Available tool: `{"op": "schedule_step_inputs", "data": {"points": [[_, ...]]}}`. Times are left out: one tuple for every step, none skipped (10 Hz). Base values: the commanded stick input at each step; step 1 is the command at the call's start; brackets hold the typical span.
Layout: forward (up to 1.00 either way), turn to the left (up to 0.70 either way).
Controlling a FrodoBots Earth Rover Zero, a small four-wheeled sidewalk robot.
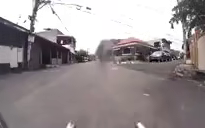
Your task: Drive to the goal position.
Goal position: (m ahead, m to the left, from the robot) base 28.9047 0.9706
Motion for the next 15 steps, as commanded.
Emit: {"op": "schedule_step_inputs", "data": {"points": [[0.70,0.00],[0.70,0.00],[0.70,0.00],[0.70,0.00],[0.70,0.00],[0.70,-0.01],[0.70,-0.06],[0.70,-0.13],[0.70,-0.14],[0.70,-0.14],[0.70,-0.13],[0.70,-0.10],[0.70,0.00],[0.70,0.00],[0.70,0.00]]}}
